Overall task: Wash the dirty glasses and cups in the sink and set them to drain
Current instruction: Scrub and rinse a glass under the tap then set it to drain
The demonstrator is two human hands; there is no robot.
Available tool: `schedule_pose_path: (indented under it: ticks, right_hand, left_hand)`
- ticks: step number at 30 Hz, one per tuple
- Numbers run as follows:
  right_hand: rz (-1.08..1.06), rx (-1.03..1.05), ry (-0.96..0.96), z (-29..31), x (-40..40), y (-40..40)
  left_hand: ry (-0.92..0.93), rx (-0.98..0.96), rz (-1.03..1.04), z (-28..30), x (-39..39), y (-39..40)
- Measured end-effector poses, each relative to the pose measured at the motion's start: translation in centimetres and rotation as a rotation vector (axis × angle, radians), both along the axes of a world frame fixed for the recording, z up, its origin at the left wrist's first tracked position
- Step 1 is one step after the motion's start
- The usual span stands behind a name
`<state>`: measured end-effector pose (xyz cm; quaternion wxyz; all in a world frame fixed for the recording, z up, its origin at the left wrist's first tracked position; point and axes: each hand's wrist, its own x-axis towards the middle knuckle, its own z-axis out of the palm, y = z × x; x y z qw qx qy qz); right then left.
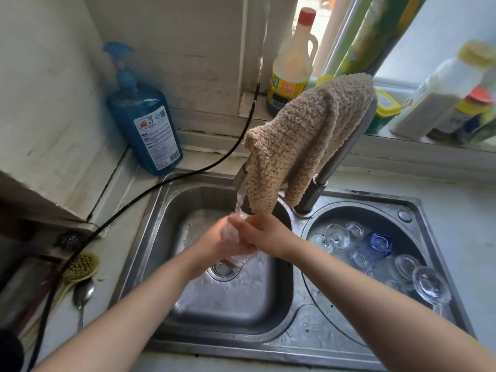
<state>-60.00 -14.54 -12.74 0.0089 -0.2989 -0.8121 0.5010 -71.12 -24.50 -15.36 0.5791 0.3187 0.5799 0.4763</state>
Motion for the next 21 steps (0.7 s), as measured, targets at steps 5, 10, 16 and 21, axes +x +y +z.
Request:
schedule_pose_path:
  ticks: [5,10,16,21]
  right_hand:
    - [0.019,-0.261,0.091,0.8,-0.5,-0.5]
    - [0.103,-0.031,-0.128,0.5,-0.7,0.2]
    - [-0.063,0.111,-0.183,-1.1,-2.5,-1.4]
    - [-0.020,0.185,-0.121,-0.8,-2.7,-1.6]
  left_hand:
    - [-0.541,-0.107,-0.128,-2.1,-2.0,-1.0]
    - [-0.205,-0.089,-0.023,-1.7,-1.2,0.0]
    - [0.759,-0.019,0.209,-2.8,1.1,0.8]
    - [0.573,0.066,0.164,-2.9,-0.3,0.7]
